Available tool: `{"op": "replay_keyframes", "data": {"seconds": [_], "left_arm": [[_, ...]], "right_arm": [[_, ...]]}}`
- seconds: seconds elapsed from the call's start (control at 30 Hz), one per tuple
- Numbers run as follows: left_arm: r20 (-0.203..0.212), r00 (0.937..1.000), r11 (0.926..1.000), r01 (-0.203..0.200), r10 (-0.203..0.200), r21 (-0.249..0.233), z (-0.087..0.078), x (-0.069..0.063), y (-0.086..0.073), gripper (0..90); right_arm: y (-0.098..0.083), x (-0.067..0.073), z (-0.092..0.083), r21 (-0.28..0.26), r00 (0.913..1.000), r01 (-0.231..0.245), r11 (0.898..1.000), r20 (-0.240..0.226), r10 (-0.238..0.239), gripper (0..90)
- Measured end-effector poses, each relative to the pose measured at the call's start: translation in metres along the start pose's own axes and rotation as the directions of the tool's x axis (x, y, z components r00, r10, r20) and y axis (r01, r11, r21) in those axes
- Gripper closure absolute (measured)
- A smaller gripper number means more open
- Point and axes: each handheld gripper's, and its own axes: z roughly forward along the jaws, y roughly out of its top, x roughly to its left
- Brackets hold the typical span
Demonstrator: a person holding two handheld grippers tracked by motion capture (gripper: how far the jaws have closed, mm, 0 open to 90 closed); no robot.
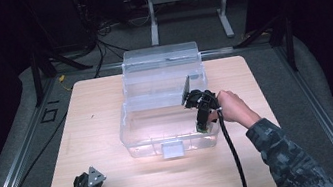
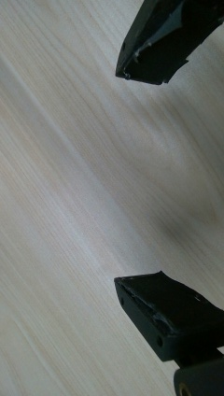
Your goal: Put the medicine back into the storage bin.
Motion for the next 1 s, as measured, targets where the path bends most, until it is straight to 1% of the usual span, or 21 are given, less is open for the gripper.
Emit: {"op": "replay_keyframes", "data": {"seconds": [0.03,0.07,0.1,0.17,0.2,0.23,0.27,0.3,0.37,0.4,0.43,0.47,0.5,0.53,0.57,0.7,0.73,0.8,0.93,0.97,1.0], "left_arm": [[0.000,1.0000,1.0000,0.000,0.000,0.000,0.000,0.000,0.000,2.1],[-0.001,1.0000,1.0000,0.001,-0.001,0.001,0.000,0.000,0.000,2.1],[-0.001,1.0000,1.0000,-0.003,0.003,0.004,0.000,0.000,0.000,2.1],[-0.001,0.9999,0.9999,-0.012,0.012,0.007,0.002,-0.001,0.000,2.1],[-0.001,0.9999,0.9999,-0.012,0.012,0.007,0.002,-0.001,0.000,2.1],[-0.001,0.9999,0.9999,-0.015,0.015,0.008,0.002,-0.002,0.001,2.1],[-0.002,0.9999,0.9999,-0.015,0.015,0.007,0.002,-0.002,0.001,2.1],[-0.002,0.9999,0.9999,-0.014,0.014,0.006,0.001,-0.002,0.001,2.1],[-0.002,0.9999,0.9999,-0.012,0.012,0.004,0.002,-0.001,0.001,2.1],[-0.002,0.9999,0.9999,-0.011,0.011,0.006,0.002,-0.001,0.001,2.1],[-0.005,0.9999,0.9999,-0.013,0.013,0.006,0.002,-0.001,0.001,2.1],[-0.004,0.9999,0.9999,-0.015,0.016,0.006,0.002,-0.001,0.001,2.0],[-0.005,0.9999,0.9999,-0.016,0.016,0.006,0.002,-0.002,0.001,2.0],[-0.006,0.9998,0.9998,-0.017,0.017,0.005,0.002,-0.002,0.001,2.0],[-0.006,0.9999,0.9999,-0.016,0.016,0.004,0.002,-0.002,0.001,2.0],[-0.007,0.9998,0.9998,-0.017,0.017,0.006,0.002,-0.001,0.001,2.0],[-0.008,0.9998,0.9998,-0.019,0.019,0.007,0.002,-0.002,0.001,2.0],[-0.010,0.9997,0.9997,-0.022,0.022,0.007,0.002,-0.002,0.001,2.0],[-0.008,0.9997,0.9997,-0.024,0.024,0.009,0.002,-0.002,0.001,1.9],[-0.008,0.9997,0.9997,-0.024,0.024,0.008,0.002,-0.002,0.001,1.9],[-0.013,0.9995,0.9995,-0.030,0.030,0.007,0.002,-0.002,0.001,1.9]], "right_arm": [[0.000,0.001,0.003,-0.014,1.0000,-0.001,1.000,-0.005,0.001,45.7],[-0.001,0.001,0.005,-0.010,1.0000,0.000,1.000,-0.007,0.000,45.7],[0.000,0.001,0.006,0.012,0.9999,0.001,1.000,-0.012,-0.001,45.7],[0.000,0.001,0.012,0.002,0.9999,-0.002,1.000,-0.016,0.002,45.6],[0.000,0.001,0.012,0.002,0.9999,-0.002,1.000,-0.016,0.002,45.6],[0.000,0.001,0.015,0.015,0.9998,-0.006,1.000,-0.017,0.006,45.6],[0.000,0.001,0.015,0.015,0.9998,-0.006,1.000,-0.017,0.006,45.6],[0.001,0.000,0.015,0.038,0.9997,-0.005,0.999,-0.026,0.006,45.5],[0.000,0.000,0.015,0.040,0.9997,-0.006,0.999,-0.023,0.007,45.5],[-0.001,-0.002,0.016,0.019,0.9997,-0.013,1.000,-0.019,0.014,45.5],[-0.001,-0.002,0.016,0.019,0.9997,-0.013,1.000,-0.019,0.014,45.5],[-0.001,-0.003,0.015,0.041,0.9995,-0.013,0.999,-0.029,0.014,45.5],[-0.002,-0.003,0.017,0.027,0.9996,-0.015,1.000,-0.023,0.015,45.5],[-0.002,-0.004,0.016,0.050,0.9995,-0.014,0.999,-0.028,0.015,45.5],[-0.002,-0.004,0.017,0.051,0.9993,-0.017,0.999,-0.031,0.018,45.5],[-0.002,-0.005,0.018,0.047,0.9990,-0.023,0.999,-0.037,0.024,45.5],[-0.003,-0.005,0.020,0.029,0.9991,-0.030,0.999,-0.030,0.030,45.5],[-0.002,-0.005,0.022,0.030,0.9989,-0.028,0.999,-0.038,0.029,45.5],[-0.002,-0.004,0.026,0.042,0.9984,-0.034,0.999,-0.043,0.036,45.3],[-0.001,-0.005,0.026,0.063,0.9984,-0.028,0.998,-0.046,0.031,45.2],[-0.001,-0.004,0.026,0.063,0.9983,-0.028,0.998,-0.049,0.031,45.2]]}}
